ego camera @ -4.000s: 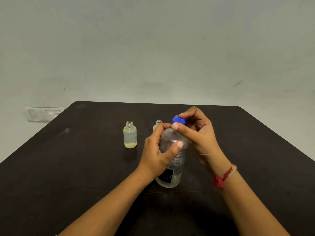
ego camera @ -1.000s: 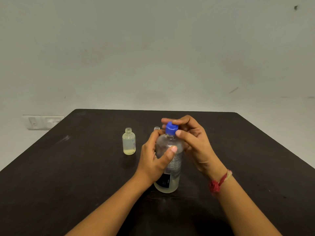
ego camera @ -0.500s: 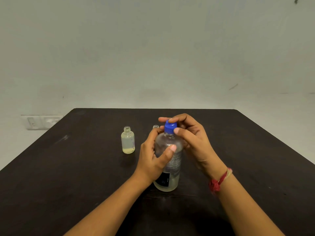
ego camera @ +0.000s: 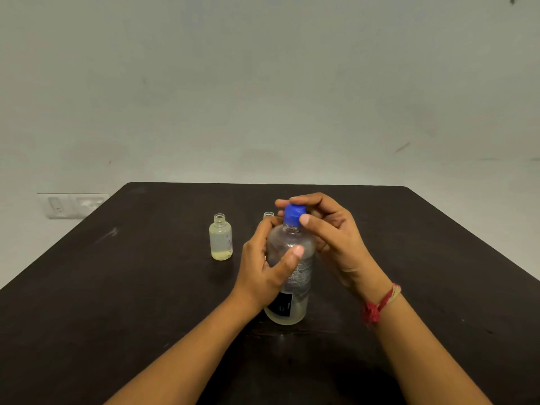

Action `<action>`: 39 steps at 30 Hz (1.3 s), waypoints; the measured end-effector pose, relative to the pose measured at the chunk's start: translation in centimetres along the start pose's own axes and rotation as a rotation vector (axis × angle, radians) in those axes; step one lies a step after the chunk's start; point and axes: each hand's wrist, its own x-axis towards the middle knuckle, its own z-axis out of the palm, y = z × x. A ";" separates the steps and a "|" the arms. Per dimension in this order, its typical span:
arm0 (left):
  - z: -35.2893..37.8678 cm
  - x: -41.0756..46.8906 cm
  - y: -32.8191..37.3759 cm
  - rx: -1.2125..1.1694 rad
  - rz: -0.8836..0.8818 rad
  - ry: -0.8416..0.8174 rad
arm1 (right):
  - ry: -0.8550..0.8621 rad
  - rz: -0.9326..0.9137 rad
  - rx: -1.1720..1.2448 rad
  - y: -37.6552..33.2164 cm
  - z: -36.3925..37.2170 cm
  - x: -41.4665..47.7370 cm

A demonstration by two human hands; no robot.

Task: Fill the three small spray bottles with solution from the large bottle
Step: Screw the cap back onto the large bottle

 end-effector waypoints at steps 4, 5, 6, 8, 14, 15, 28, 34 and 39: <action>0.0 0.0 0.1 0.046 0.016 -0.019 | 0.063 -0.014 -0.073 -0.1 0.1 -0.1; 0.1 0.0 0.1 0.053 0.023 -0.024 | 0.072 -0.027 -0.089 0.0 0.1 -0.1; 0.1 0.0 0.1 0.051 0.028 -0.023 | 0.073 -0.040 -0.100 0.0 0.3 -0.1; 0.0 0.0 0.1 0.032 0.024 -0.008 | 0.040 -0.053 -0.105 0.3 0.4 0.0; -0.1 0.0 0.0 0.001 0.006 0.015 | -0.017 0.028 0.003 0.2 0.1 -0.1; -0.1 0.0 0.1 0.009 0.008 0.010 | -0.001 0.034 0.000 0.3 0.1 0.0; -0.2 0.1 0.0 -0.005 0.003 0.022 | -0.017 0.016 -0.052 0.2 0.0 0.0; -0.1 0.1 -0.2 0.035 0.016 -0.005 | 0.017 -0.008 -0.128 0.1 0.4 0.0; 0.0 0.0 -0.2 0.028 0.014 0.016 | 0.000 0.000 -0.141 0.2 0.4 0.0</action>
